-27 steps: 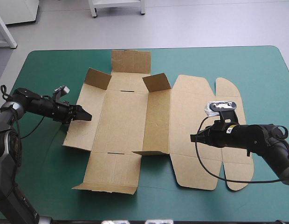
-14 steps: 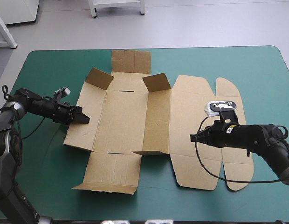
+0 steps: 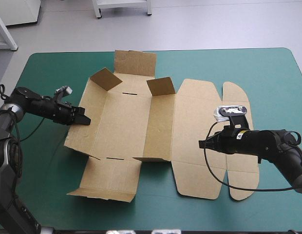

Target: Fold the box

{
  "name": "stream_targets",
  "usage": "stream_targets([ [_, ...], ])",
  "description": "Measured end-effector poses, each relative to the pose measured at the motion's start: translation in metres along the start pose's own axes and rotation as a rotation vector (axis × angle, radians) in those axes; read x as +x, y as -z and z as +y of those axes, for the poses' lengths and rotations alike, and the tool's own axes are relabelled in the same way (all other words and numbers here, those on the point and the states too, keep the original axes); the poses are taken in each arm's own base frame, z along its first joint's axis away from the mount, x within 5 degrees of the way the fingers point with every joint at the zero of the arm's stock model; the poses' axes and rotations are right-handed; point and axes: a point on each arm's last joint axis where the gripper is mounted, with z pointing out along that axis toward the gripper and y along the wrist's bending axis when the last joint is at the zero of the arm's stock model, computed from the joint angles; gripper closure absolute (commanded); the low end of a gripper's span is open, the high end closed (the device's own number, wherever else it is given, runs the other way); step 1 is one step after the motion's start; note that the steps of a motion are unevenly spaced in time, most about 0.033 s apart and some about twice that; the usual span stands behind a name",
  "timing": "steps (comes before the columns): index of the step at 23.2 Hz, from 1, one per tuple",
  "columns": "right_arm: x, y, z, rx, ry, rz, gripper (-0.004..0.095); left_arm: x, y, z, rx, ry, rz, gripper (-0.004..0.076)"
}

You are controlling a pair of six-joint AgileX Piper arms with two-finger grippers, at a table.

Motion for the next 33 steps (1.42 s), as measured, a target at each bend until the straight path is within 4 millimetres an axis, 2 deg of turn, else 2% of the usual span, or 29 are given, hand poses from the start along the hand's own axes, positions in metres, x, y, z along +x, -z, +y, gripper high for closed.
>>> stream_targets([
  [4,0.000,0.000,0.000,0.000,0.000,0.000,0.0927,-0.017,0.032,-0.020,-0.100,-0.086,-0.062,0.0732],
  [7,0.000,0.000,0.000,0.000,0.000,0.000,0.0927,-0.026,0.044,-0.040,-0.163,-0.157,-0.073,0.0732],
  [10,0.000,0.000,0.000,0.000,0.000,-0.002,0.0927,-0.034,0.039,-0.073,-0.257,-0.287,-0.025,0.0732],
  [11,0.000,0.000,0.000,0.000,0.000,-0.003,0.0927,-0.036,0.027,-0.091,-0.302,-0.368,0.025,0.0732],
  [12,0.000,0.000,0.000,0.000,0.000,-0.003,0.0927,-0.036,0.022,-0.097,-0.331,-0.405,0.052,0.0732],
  [13,0.000,-0.001,0.000,0.001,-0.001,-0.002,0.0927,-0.037,0.012,-0.116,-0.372,-0.496,0.097,0.0732],
  [16,0.000,-0.005,-0.001,0.005,-0.004,0.014,0.0927,-0.045,0.013,-0.144,-0.449,-0.643,0.117,0.0732],
  [19,0.000,-0.008,-0.002,0.007,-0.006,0.024,0.0927,-0.056,0.029,-0.170,-0.530,-0.827,0.091,0.0732],
  [21,0.000,-0.008,-0.002,0.006,-0.003,0.024,0.0927,-0.059,0.032,-0.180,-0.546,-0.909,0.085,0.0732],
  [27,0.000,-0.008,-0.002,0.005,0.020,0.024,0.0927,-0.054,0.015,-0.209,-0.600,-1.069,0.139,0.0732],
  [33,-0.001,-0.008,-0.002,0.004,0.022,0.024,0.0927,-0.052,0.008,-0.220,-0.624,-1.127,0.140,0.0732],
])
